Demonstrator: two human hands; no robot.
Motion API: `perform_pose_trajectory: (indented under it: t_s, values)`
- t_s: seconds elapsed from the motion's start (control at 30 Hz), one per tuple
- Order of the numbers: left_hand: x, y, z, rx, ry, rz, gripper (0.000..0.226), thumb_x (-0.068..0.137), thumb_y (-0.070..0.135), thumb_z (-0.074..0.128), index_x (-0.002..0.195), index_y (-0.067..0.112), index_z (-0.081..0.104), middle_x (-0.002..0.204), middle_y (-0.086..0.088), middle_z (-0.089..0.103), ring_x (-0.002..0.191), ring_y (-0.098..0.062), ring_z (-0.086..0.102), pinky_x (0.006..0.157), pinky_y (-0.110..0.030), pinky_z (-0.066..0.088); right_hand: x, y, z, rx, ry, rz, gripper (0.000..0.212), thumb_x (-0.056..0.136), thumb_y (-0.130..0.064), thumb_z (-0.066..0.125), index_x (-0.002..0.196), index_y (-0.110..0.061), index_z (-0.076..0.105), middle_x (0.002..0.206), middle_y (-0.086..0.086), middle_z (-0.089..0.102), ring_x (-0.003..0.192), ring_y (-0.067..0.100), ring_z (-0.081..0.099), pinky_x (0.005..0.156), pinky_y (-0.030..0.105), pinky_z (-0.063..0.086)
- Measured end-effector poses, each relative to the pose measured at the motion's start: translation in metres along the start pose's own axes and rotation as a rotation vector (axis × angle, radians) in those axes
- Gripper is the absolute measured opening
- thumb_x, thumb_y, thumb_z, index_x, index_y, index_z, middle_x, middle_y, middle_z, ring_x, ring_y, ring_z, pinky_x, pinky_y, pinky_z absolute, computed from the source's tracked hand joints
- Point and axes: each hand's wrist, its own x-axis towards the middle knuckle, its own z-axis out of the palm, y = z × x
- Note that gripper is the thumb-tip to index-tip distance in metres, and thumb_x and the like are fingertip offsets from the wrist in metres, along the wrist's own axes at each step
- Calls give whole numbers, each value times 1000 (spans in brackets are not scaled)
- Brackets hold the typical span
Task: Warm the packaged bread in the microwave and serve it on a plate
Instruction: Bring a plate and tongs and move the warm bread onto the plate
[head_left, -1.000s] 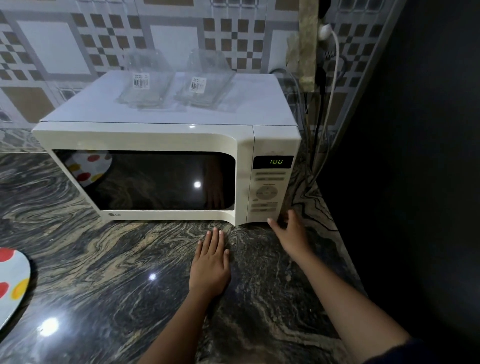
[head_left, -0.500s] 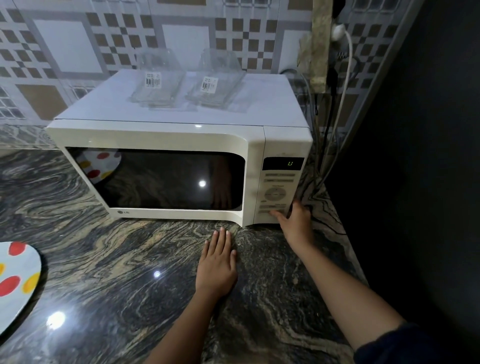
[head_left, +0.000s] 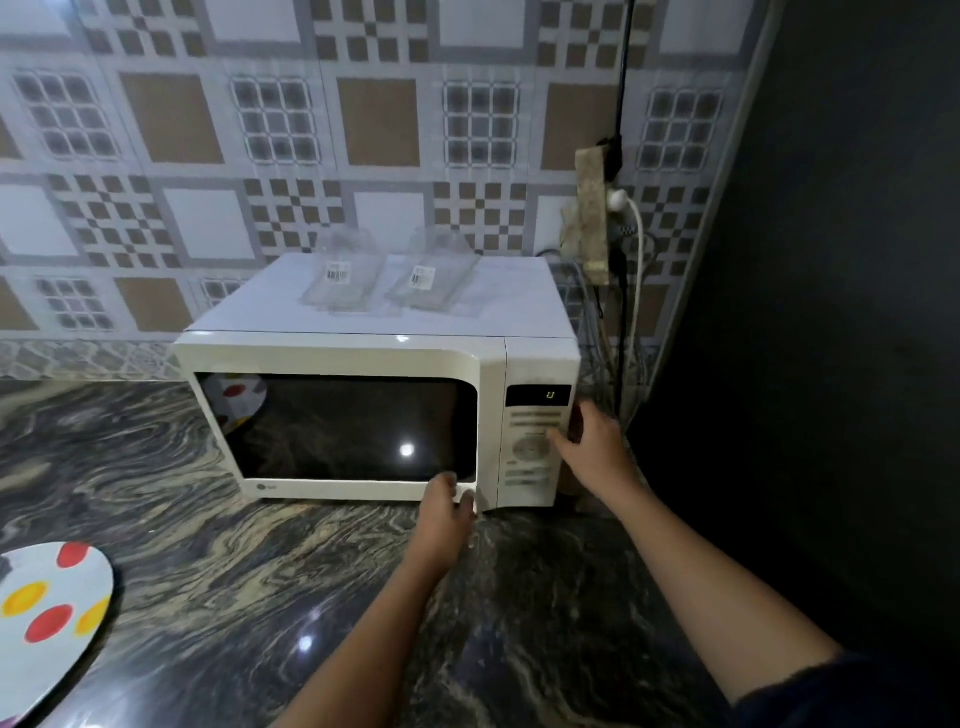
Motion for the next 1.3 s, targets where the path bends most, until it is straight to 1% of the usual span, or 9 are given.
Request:
perform_pose_trajectory:
  t_s: [0.13,0.23,0.4,0.5,0.57,0.63,0.9,1.03,1.3]
  values:
    - [9,47,-14,-181,166,122,31,90,22,59,115,6,52,103,-4,58,93,-14,56,78,-18,41,11,-16,-24,24,92,-147,37,90,-17,58,124,-3,48,119,15,57,110,28,54,82,24,37]
    - [15,70,-18,-221,220,180,18,89,26,60,103,15,55,94,0,59,88,-18,59,78,-34,52,19,-34,-36,-2,222,-345,39,87,-1,54,125,-1,50,125,15,53,116,27,52,94,21,36]
    - [19,80,-19,-241,201,110,16,94,29,50,79,24,55,83,-6,62,80,-31,62,68,-57,53,30,-61,-39,-120,33,-445,38,85,7,48,120,0,61,126,12,59,118,24,54,99,17,33]
    - [17,83,-21,-227,160,63,18,96,26,47,82,19,56,83,-8,62,74,-27,60,68,-42,57,28,-64,-33,-57,89,-401,33,83,11,51,111,2,67,115,16,66,108,26,61,93,17,39]
    - [18,85,-24,-217,154,40,19,97,22,46,85,13,57,79,-8,59,63,-17,51,48,-17,47,27,-65,-30,-19,119,-376,31,82,13,52,106,3,69,107,17,68,99,29,64,91,26,48]
    - [19,87,-26,-190,152,37,19,97,20,46,83,9,56,74,-6,54,59,-12,42,39,-8,34,28,-67,-29,-9,114,-351,31,82,14,52,105,2,69,102,17,69,94,29,65,87,36,52]
    - [10,87,-27,-141,189,50,21,96,20,47,80,9,56,73,-8,56,68,-18,47,46,-15,33,34,-67,-28,-19,91,-261,38,82,14,50,109,-4,68,112,11,67,99,26,64,88,37,53]
    - [-28,58,-36,-243,179,124,24,95,21,52,75,10,58,63,1,54,54,1,47,46,-13,38,32,-71,-28,-46,119,-221,40,82,15,50,113,-3,66,119,12,63,106,27,61,92,33,50]
    - [-91,33,-59,-446,184,133,18,94,17,53,83,9,66,74,1,64,63,1,56,60,-16,46,-24,-112,-20,441,-93,-222,33,93,-17,53,125,-7,55,125,7,59,115,18,55,87,17,39]
